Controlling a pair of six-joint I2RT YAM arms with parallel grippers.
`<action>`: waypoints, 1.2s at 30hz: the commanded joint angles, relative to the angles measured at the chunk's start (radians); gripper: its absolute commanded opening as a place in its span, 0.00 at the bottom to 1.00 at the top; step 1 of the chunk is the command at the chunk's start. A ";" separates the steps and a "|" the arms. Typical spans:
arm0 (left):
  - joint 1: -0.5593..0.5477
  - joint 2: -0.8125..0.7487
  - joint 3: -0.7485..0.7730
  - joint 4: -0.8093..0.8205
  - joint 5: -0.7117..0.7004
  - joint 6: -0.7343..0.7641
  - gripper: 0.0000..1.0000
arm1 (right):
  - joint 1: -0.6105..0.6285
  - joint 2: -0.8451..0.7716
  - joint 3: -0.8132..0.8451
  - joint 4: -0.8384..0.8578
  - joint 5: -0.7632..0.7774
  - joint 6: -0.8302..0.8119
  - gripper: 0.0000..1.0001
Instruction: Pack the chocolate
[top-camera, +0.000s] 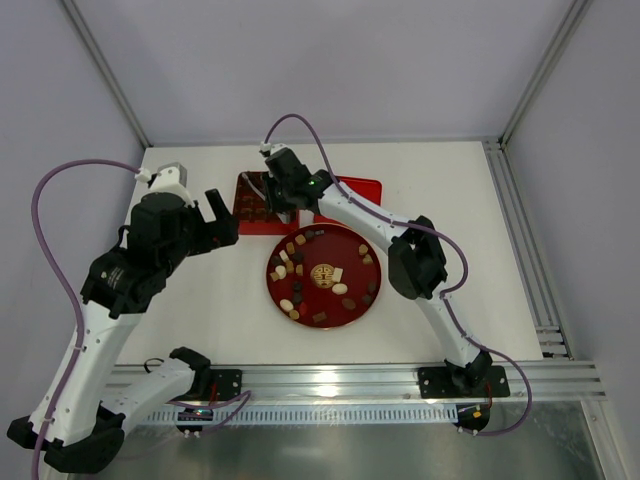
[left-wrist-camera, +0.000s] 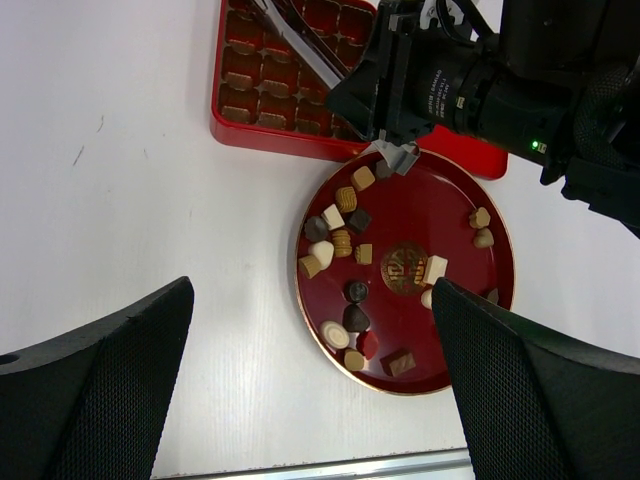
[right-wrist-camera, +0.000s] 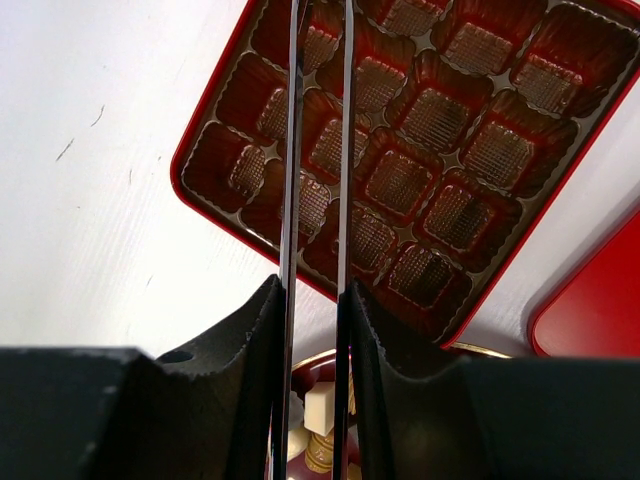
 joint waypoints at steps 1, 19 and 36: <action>0.000 -0.003 -0.005 0.018 0.003 0.000 1.00 | 0.008 -0.002 0.007 0.036 0.018 -0.012 0.33; 0.000 0.004 -0.011 0.030 0.007 0.000 1.00 | 0.008 -0.012 0.027 0.048 0.027 -0.023 0.38; 0.000 0.018 -0.022 0.059 -0.006 -0.005 1.00 | 0.002 -0.323 -0.178 0.047 0.139 -0.011 0.40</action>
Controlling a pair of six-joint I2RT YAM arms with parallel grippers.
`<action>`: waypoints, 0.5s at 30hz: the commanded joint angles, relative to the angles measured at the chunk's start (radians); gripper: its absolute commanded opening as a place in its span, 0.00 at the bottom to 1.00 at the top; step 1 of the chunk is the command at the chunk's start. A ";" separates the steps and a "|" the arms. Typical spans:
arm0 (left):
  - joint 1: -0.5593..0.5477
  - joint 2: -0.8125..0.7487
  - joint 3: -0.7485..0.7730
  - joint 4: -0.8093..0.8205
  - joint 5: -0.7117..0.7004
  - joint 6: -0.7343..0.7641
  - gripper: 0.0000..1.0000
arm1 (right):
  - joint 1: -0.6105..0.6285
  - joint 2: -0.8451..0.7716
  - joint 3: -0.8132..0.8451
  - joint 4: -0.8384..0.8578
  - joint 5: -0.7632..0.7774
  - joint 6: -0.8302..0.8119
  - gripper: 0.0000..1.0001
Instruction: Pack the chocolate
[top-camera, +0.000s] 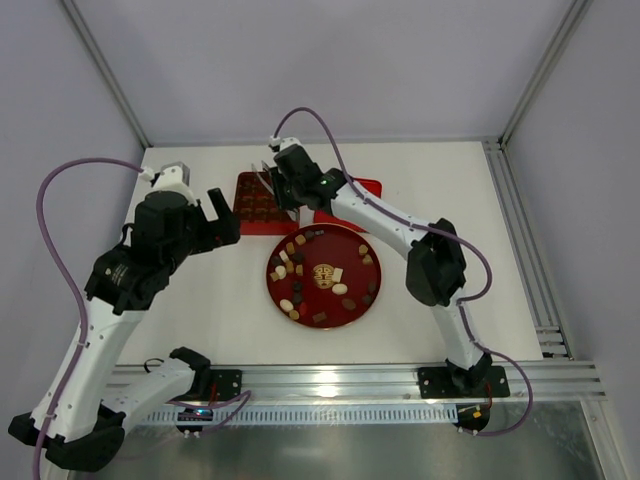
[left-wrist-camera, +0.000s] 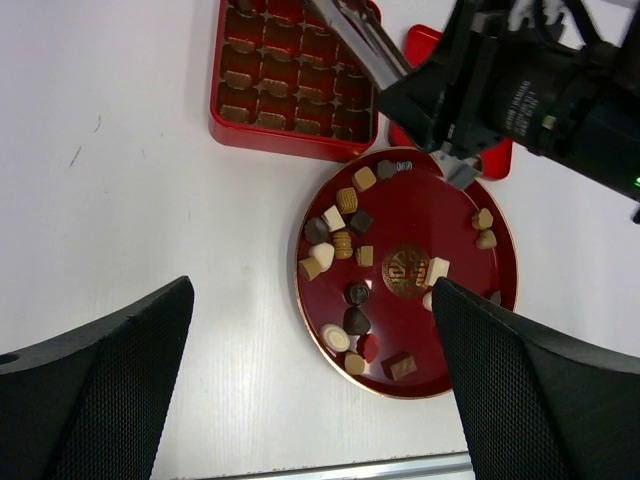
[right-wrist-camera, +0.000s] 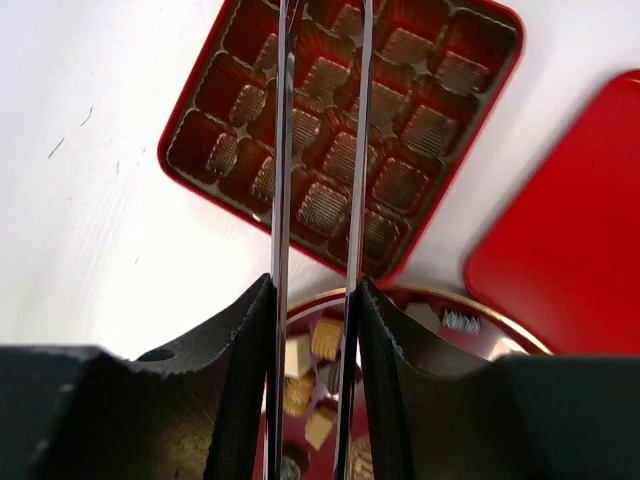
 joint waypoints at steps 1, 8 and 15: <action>0.000 0.009 -0.020 0.054 -0.004 -0.006 1.00 | 0.002 -0.239 -0.114 0.026 0.069 0.022 0.40; 0.001 0.003 -0.105 0.086 -0.018 -0.006 1.00 | 0.008 -0.526 -0.417 -0.110 0.106 0.106 0.40; 0.001 0.033 -0.181 0.129 0.003 -0.002 1.00 | 0.076 -0.839 -0.783 -0.264 0.147 0.249 0.40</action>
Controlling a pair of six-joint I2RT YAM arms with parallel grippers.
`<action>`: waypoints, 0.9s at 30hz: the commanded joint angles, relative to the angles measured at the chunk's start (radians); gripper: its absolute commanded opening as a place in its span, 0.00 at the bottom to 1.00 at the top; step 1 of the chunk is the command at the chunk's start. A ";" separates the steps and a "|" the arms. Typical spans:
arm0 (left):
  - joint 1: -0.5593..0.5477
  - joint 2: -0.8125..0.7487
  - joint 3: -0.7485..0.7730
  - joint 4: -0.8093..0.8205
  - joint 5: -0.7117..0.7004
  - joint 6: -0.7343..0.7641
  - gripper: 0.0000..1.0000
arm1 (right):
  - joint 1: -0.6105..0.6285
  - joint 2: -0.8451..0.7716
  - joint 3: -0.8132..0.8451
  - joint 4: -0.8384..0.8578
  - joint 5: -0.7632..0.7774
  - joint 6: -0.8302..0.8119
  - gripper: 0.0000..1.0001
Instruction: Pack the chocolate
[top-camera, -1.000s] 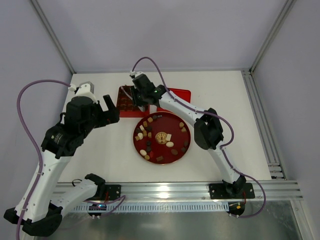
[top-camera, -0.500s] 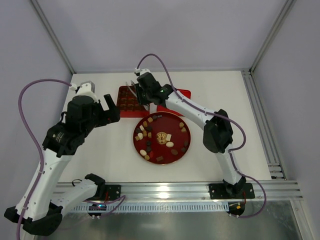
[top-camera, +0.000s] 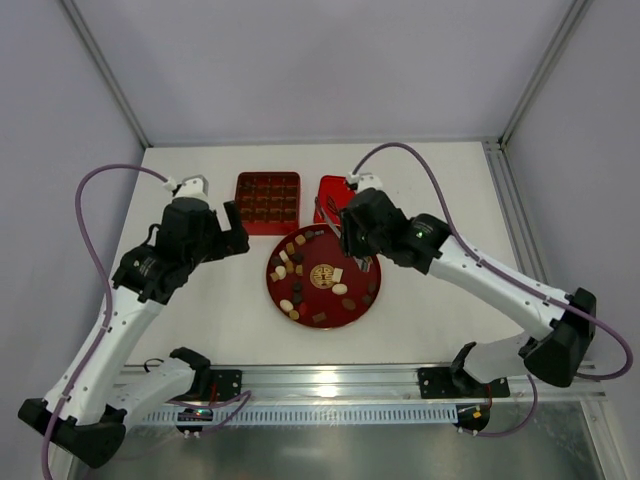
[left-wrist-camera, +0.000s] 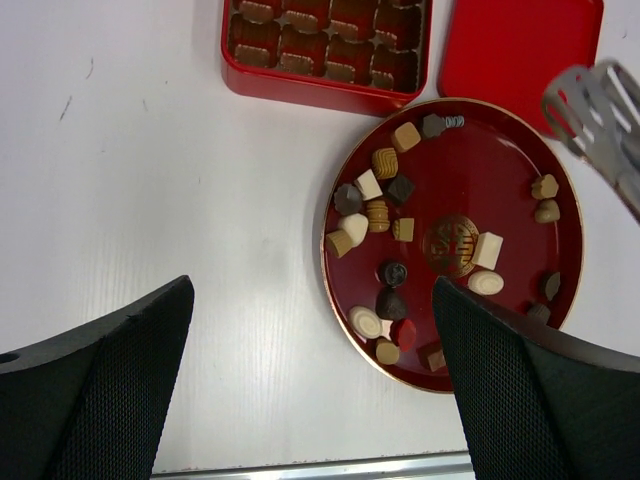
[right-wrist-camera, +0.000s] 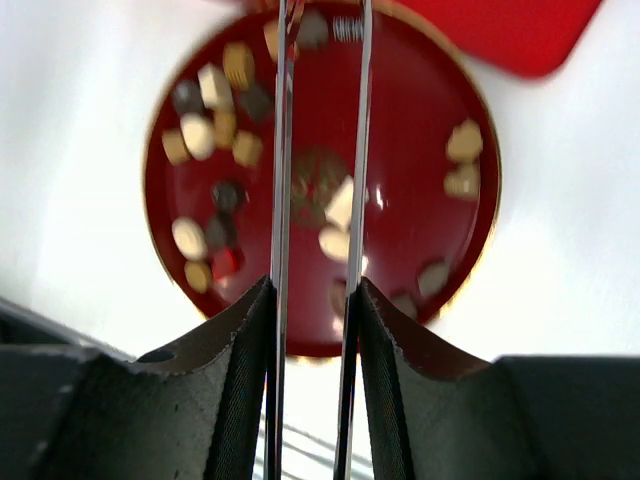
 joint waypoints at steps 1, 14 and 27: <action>0.001 0.024 -0.028 0.065 0.007 0.002 1.00 | 0.063 -0.086 -0.111 -0.123 0.043 0.117 0.40; 0.001 0.052 -0.081 0.098 0.042 0.017 1.00 | 0.224 -0.150 -0.274 -0.220 0.037 0.376 0.43; 0.001 0.034 -0.096 0.092 0.037 0.028 1.00 | 0.224 -0.111 -0.283 -0.148 0.015 0.398 0.46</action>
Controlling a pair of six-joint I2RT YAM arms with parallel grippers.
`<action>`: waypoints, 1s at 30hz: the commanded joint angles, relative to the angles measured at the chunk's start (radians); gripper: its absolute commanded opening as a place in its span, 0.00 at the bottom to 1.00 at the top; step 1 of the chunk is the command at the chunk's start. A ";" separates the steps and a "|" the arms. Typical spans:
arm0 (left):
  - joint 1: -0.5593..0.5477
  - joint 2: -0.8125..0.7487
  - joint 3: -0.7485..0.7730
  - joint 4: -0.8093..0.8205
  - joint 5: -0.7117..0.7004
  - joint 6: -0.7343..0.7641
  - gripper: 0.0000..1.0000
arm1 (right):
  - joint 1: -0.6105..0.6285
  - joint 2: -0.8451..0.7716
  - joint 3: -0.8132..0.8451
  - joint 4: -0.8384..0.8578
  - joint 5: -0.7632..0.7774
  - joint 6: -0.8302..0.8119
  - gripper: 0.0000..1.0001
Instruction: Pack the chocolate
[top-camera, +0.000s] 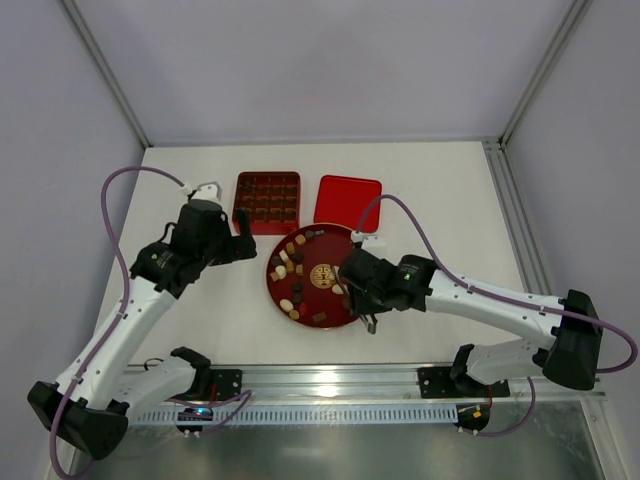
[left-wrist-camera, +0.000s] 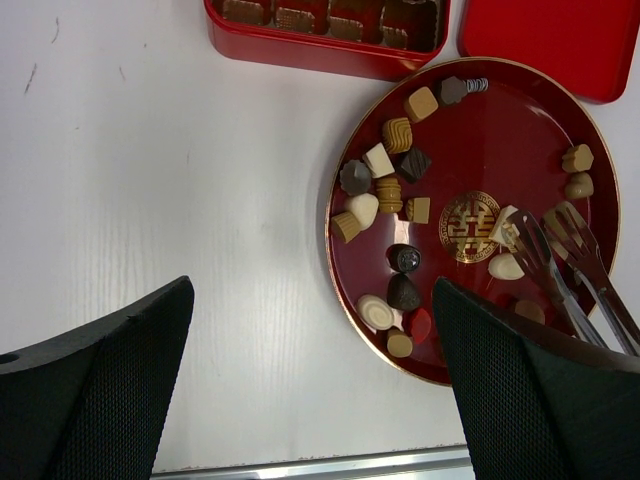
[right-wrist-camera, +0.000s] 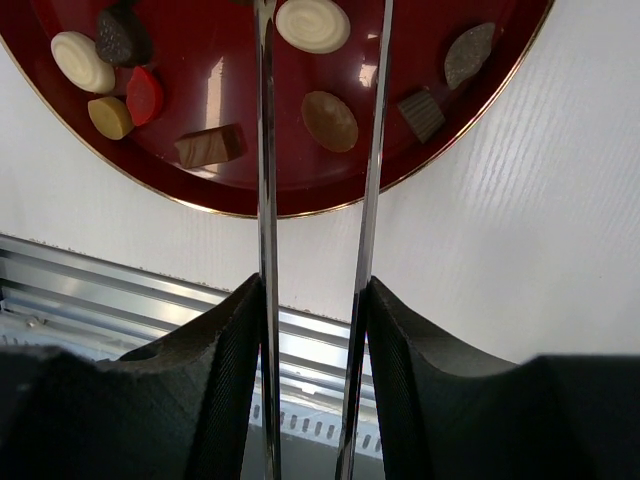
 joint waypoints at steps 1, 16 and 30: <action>0.001 -0.026 -0.003 0.038 0.001 0.018 1.00 | 0.005 0.007 0.021 0.053 0.001 0.020 0.46; 0.001 -0.014 -0.006 0.049 0.005 0.018 1.00 | 0.005 0.026 0.044 0.072 -0.013 0.014 0.47; 0.001 -0.011 -0.011 0.050 0.002 0.022 1.00 | 0.005 0.047 0.044 0.052 -0.010 0.006 0.42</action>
